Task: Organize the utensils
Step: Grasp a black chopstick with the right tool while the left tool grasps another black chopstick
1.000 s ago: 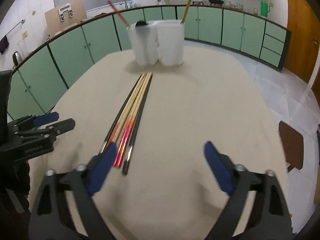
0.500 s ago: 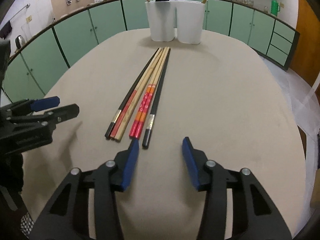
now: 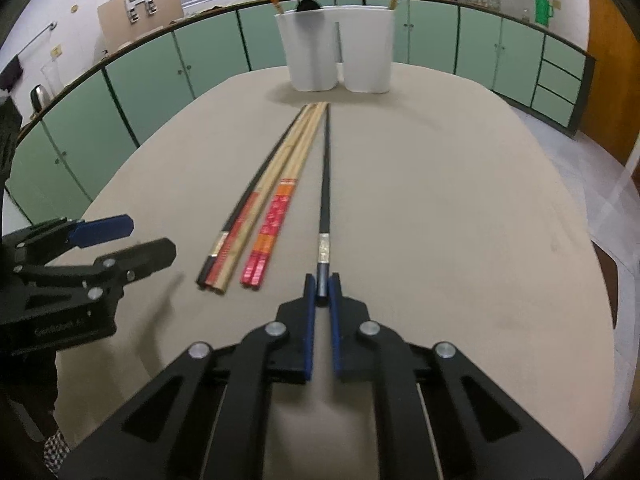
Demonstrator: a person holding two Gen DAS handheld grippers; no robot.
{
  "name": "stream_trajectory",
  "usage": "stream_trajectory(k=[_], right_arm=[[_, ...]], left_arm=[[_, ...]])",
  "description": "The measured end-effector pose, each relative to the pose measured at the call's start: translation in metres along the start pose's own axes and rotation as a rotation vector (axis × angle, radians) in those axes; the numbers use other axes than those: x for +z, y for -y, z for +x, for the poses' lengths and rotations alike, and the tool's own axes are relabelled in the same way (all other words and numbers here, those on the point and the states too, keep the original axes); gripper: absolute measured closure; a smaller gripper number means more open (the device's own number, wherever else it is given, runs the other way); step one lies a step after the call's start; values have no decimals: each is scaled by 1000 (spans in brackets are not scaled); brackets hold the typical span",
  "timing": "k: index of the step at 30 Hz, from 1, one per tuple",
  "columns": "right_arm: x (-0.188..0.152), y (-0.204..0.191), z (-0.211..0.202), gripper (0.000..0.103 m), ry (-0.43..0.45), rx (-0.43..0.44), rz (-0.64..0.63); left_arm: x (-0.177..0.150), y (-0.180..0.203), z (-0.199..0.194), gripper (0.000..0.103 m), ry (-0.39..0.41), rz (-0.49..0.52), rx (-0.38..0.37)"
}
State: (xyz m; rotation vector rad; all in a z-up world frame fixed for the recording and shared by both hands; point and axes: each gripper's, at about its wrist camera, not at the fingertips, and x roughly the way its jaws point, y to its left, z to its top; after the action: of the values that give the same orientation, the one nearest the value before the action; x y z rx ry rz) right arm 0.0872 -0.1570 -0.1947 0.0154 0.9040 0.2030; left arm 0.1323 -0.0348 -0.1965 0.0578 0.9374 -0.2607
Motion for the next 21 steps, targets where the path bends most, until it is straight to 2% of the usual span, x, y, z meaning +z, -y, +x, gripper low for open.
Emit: stream_trajectory(k=[10, 21], right_arm=[[-3, 18, -2, 97, 4, -12, 18], [-3, 15, -2, 97, 2, -7, 11]], left_arm=[[-1, 16, 16, 36, -19, 6, -5], [-5, 1, 12, 35, -10, -12, 30]])
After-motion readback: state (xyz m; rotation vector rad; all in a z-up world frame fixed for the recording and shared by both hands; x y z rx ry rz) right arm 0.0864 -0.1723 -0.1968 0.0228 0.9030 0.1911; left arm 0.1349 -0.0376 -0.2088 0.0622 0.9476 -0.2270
